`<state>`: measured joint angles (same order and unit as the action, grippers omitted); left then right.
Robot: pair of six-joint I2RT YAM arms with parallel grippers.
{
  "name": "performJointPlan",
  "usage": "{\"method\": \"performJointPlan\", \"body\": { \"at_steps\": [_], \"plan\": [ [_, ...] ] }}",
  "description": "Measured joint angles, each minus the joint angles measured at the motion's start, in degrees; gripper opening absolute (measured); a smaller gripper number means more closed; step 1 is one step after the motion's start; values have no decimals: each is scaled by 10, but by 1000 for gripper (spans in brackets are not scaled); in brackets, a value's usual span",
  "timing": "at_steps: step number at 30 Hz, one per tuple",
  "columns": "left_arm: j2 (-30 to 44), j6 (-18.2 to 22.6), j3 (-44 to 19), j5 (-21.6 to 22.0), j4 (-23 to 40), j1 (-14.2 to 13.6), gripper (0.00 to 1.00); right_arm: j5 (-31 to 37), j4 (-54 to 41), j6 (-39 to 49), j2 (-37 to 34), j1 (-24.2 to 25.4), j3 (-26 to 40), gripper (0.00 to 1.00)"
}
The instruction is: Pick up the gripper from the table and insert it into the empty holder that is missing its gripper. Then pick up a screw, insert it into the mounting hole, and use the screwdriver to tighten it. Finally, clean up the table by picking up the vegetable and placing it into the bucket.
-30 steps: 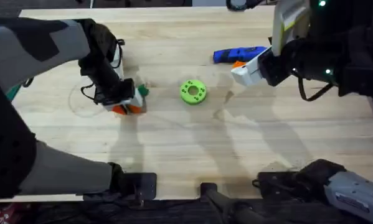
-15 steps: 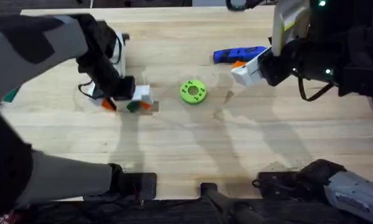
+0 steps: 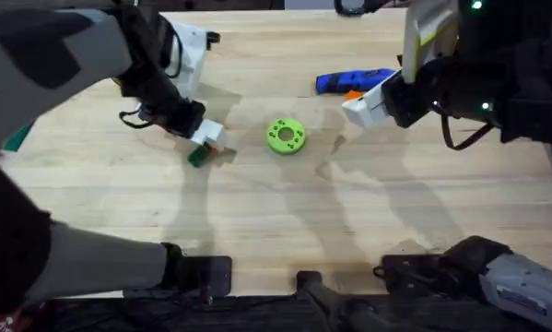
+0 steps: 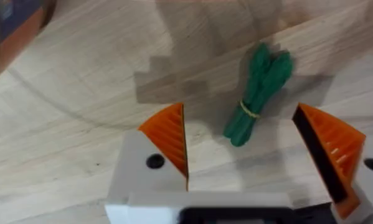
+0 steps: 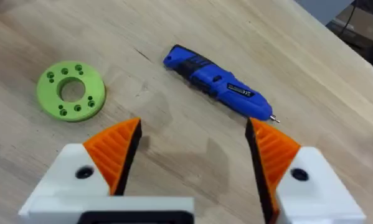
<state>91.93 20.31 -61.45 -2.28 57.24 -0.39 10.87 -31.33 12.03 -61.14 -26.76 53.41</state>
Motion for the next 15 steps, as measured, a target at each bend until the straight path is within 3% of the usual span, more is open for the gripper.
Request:
{"method": "performJointPlan", "body": {
  "at_steps": [10,13,15],
  "plan": [
    [71,17,-7,69,2,-76,962,0,0,0,0,0,0,976],
    [75,8,-9,66,7,-81,667,0,0,0,0,0,0,976],
    [76,-4,-9,71,4,-81,345,0,0,0,0,0,0,976]
  ]
}}
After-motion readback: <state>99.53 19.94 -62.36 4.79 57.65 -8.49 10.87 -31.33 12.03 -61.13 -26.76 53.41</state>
